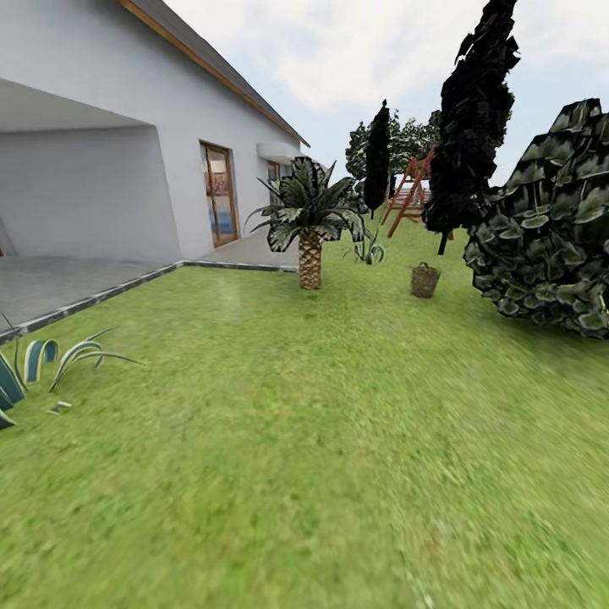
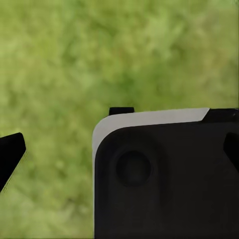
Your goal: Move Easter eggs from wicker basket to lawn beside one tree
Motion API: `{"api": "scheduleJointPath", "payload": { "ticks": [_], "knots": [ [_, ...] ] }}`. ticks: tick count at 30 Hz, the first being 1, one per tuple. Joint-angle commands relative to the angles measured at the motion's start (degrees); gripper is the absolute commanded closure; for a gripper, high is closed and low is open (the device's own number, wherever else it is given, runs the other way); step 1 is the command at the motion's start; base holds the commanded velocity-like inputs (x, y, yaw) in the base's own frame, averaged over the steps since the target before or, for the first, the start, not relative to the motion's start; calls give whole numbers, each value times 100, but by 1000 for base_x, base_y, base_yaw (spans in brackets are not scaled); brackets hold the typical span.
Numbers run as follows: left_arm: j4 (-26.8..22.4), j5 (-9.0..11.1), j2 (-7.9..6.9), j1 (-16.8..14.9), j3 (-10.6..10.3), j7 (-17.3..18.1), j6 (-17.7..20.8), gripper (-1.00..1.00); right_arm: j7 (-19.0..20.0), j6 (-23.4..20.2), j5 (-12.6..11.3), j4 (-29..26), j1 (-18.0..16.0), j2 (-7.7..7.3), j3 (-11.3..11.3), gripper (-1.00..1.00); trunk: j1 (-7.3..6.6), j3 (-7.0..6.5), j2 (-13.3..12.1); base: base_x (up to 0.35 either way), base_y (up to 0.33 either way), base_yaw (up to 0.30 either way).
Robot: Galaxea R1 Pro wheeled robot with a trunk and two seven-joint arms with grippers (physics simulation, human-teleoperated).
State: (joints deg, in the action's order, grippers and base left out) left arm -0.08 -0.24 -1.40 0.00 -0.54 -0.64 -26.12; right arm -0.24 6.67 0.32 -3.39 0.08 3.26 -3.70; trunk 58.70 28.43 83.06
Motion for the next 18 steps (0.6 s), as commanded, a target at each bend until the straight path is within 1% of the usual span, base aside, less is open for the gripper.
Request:
{"api": "scheduleJointPath", "payload": {
  "ticks": [1, 11, 18],
  "knots": [
    [-1, -3, 0, 0, -7, -7, -16, -100, -3, 10, 3, -4, 1, -1, -34, -100, 2, 4, 2, 207, 104, 0],
    [-1, 2, 0, 0, -7, -7, -19, -100, -3, 10, 3, -3, 1, -1, -34, -100, 2, 4, 2, 189, 89, 0],
    [-1, 1, 0, 0, -8, -7, -22, -100, -3, 10, 3, -3, 1, -1, -34, -100, 2, 4, 2, 139, 19, 0]
  ]
}}
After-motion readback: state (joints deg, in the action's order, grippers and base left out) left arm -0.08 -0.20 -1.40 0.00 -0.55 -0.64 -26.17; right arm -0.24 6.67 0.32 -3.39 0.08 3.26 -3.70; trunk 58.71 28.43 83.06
